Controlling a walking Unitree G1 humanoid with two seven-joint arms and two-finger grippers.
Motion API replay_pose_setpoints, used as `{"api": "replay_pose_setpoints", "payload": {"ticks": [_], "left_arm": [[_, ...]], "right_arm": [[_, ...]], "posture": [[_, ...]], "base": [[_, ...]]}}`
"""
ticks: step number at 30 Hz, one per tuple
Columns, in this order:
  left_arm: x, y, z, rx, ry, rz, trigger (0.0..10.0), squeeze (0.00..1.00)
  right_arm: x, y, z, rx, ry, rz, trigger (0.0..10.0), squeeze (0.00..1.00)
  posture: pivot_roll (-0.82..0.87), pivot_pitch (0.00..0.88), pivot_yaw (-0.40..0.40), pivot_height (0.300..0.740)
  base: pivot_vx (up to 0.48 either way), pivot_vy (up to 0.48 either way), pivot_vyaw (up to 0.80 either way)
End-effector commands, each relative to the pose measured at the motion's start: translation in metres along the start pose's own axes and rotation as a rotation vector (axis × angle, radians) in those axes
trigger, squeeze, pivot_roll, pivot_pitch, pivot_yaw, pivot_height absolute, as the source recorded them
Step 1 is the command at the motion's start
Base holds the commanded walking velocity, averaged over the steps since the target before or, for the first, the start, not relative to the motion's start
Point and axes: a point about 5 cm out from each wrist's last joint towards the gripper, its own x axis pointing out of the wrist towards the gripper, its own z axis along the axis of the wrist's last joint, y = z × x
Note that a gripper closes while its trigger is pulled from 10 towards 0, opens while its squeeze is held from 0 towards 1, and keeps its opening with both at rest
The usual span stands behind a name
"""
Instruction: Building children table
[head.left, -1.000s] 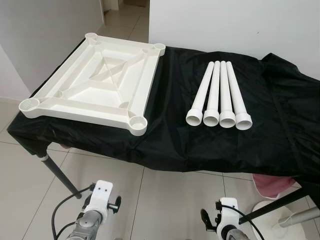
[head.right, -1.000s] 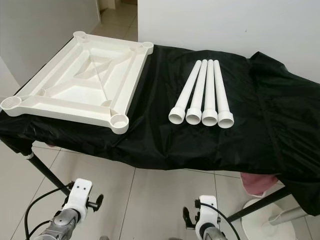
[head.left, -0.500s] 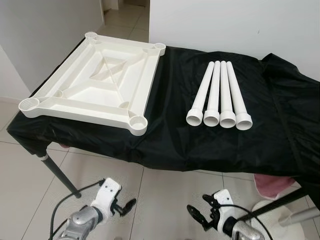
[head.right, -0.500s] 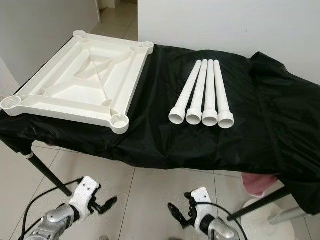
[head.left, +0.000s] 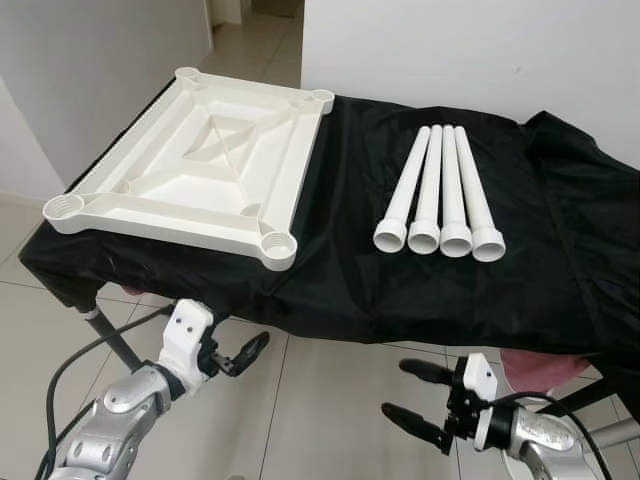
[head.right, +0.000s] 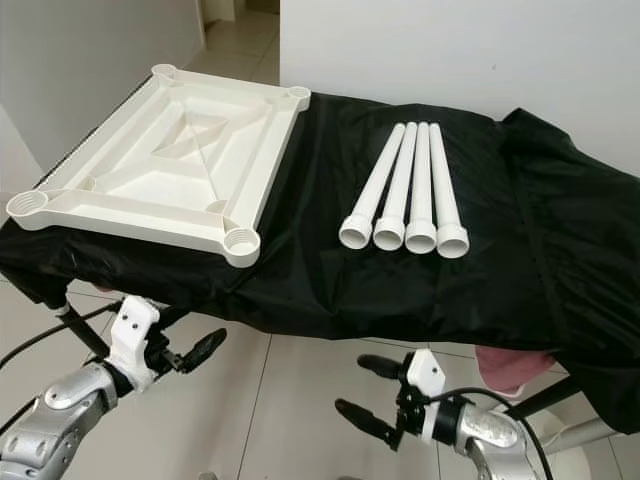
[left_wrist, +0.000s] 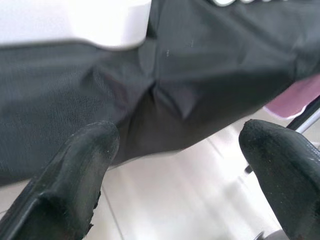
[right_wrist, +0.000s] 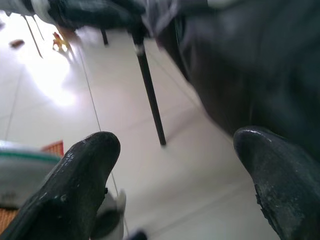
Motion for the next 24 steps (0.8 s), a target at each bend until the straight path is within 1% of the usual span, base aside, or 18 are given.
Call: {"api": "replay_pose_setpoints", "payload": {"ticks": [1,2,3,4,6,7,8,9,11,13,16,17,18,20,21,22,23,24], "left_arm": [[-0.009,-0.028,0.013,0.025,-0.031,-0.661,10.0,0.0],[-0.007,-0.025,0.018,0.019,-0.048,-0.642,10.0,0.0],[-0.007,-0.025,0.018,0.019,-0.048,-0.642,10.0,0.0],[-0.006,-0.024,0.021,0.012,-0.057,-0.627,10.0,0.0],[-0.005,-0.02,0.027,-0.033,-0.076,-0.593,10.0,0.0],[-0.004,-0.02,0.031,-0.039,-0.088,-0.563,10.0,0.0],[-0.001,-0.017,0.035,-0.04,-0.11,-0.498,10.0,0.0],[0.001,-0.016,0.038,-0.042,-0.123,-0.479,10.0,0.0],[0.001,-0.017,0.041,-0.053,-0.125,-0.471,10.0,0.0],[0.005,-0.015,0.048,-0.064,-0.149,-0.42,10.0,0.0],[0.006,-0.015,0.05,-0.069,-0.153,-0.407,10.0,0.0],[0.014,-0.008,0.058,-0.076,-0.197,-0.334,10.0,0.0],[0.014,-0.008,0.058,-0.076,-0.197,-0.334,10.0,0.0],[0.025,0.001,0.068,-0.075,-0.252,-0.216,10.0,0.0],[0.03,0.004,0.072,-0.073,-0.272,-0.164,10.0,0.0],[0.03,0.004,0.072,-0.073,-0.272,-0.164,10.0,0.0],[0.034,0.007,0.076,-0.057,-0.29,-0.106,10.0,0.0],[0.041,0.012,0.079,-0.075,-0.288,-0.029,10.0,0.0]], "right_arm": [[0.001,-0.005,0.013,-0.019,-0.045,0.002,10.0,0.0],[0.004,-0.011,0.02,-0.021,-0.09,-0.038,10.0,0.0],[0.004,-0.011,0.02,-0.021,-0.09,-0.038,10.0,0.0],[0.005,-0.014,0.024,-0.019,-0.119,-0.064,10.0,0.0],[0.009,-0.022,0.034,-0.016,-0.198,-0.15,10.0,0.0],[0.011,-0.026,0.041,-0.021,-0.235,-0.204,10.0,0.0],[0.014,-0.033,0.05,-0.012,-0.286,-0.286,10.0,0.0],[0.015,-0.037,0.055,-0.002,-0.32,-0.325,10.0,0.0],[0.015,-0.039,0.059,0.013,-0.339,-0.344,10.0,0.0],[0.016,-0.045,0.068,0.061,-0.385,-0.41,10.0,0.0],[0.016,-0.047,0.07,0.076,-0.391,-0.423,10.0,0.0],[0.018,-0.056,0.072,0.11,-0.411,-0.501,10.0,0.0],[0.018,-0.056,0.072,0.11,-0.411,-0.501,10.0,0.0],[0.019,-0.07,0.075,0.158,-0.434,-0.623,10.0,0.0],[0.02,-0.074,0.077,0.163,-0.444,-0.666,10.0,0.0],[0.02,-0.074,0.077,0.163,-0.444,-0.666,10.0,0.0],[0.021,-0.078,0.077,0.141,-0.435,-0.724,10.0,0.0],[0.022,-0.082,0.08,0.102,-0.419,-0.808,10.0,0.0]], "posture": [[-0.01,0.0,-0.03,0.74],[-0.01,0.0,-0.029,0.74],[-0.01,0.0,-0.029,0.74],[-0.01,0.0,-0.029,0.74],[-0.01,0.0,-0.03,0.74],[-0.01,0.0,-0.032,0.74],[-0.01,0.0,-0.033,0.74],[-0.01,0.0,-0.033,0.74],[-0.01,0.0,-0.032,0.74],[-0.01,0.0,-0.032,0.74],[-0.01,0.0,-0.032,0.74],[-0.02,0.0,-0.032,0.74],[-0.02,0.0,-0.032,0.74],[-0.01,0.0,-0.033,0.74],[-0.02,0.0,-0.031,0.74],[-0.02,0.0,-0.031,0.74],[-0.02,0.0,-0.026,0.74],[-0.02,0.0,-0.023,0.74]], "base": [[0.0,0.0,0.0],[0.0,0.0,0.0],[0.0,0.0,0.0],[0.0,0.0,0.0],[0.0,0.0,0.0],[0.0,0.0,0.0],[0.0,0.0,0.0],[0.0,0.0,0.0],[0.0,0.0,0.0],[0.0,0.0,0.0],[0.0,0.0,0.0],[0.0,0.0,0.0],[0.0,0.0,0.0],[0.0,0.0,0.0],[0.0,0.0,0.0],[0.0,0.0,0.0],[0.0,0.0,0.0],[0.0,0.0,0.0]]}}
